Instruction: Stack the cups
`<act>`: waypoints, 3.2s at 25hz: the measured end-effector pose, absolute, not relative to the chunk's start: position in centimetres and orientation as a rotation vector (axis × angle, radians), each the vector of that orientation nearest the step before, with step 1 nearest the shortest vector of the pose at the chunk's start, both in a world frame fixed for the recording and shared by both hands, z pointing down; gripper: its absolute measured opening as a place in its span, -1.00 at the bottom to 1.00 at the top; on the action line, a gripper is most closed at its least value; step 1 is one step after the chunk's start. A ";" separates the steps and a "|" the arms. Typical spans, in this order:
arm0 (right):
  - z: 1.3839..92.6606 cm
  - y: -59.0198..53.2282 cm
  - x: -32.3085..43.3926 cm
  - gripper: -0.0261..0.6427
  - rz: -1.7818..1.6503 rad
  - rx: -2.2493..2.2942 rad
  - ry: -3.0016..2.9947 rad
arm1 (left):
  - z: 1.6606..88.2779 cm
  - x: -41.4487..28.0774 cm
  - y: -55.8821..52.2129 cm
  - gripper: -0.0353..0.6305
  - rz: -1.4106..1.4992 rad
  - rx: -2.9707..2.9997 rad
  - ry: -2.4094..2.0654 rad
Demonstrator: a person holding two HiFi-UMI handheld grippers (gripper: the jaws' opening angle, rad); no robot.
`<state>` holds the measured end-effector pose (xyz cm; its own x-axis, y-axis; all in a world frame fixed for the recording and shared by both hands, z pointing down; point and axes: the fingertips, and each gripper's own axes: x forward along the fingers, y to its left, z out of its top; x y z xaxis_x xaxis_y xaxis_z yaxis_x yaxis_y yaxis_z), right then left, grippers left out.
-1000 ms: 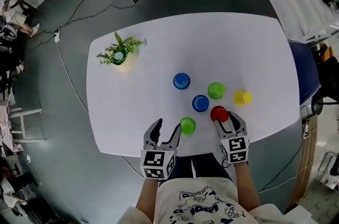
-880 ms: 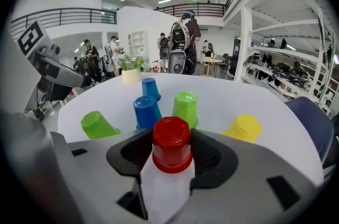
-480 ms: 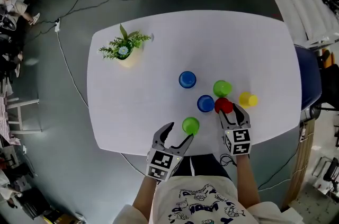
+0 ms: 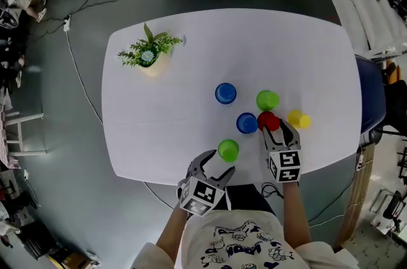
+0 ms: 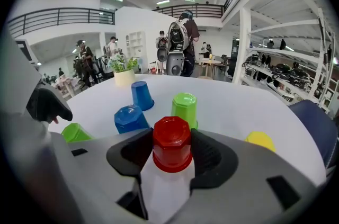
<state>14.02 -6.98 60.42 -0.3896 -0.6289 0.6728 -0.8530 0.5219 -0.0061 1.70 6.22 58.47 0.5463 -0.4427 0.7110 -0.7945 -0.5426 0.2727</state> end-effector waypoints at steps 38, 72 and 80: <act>56.6 -8.2 23.9 -0.05 0.453 1.579 -2.002 | 60.1 -0.2 -2.9 -0.29 0.785 2.182 -1.134; 50.7 -9.9 18.9 -0.19 0.432 1.439 -2.174 | 55.1 -5.2 -7.2 -0.15 0.691 2.189 -1.366; 50.4 -7.2 12.2 -0.19 0.373 1.170 -2.243 | 54.3 -4.5 -12.4 0.00 0.786 2.244 -1.359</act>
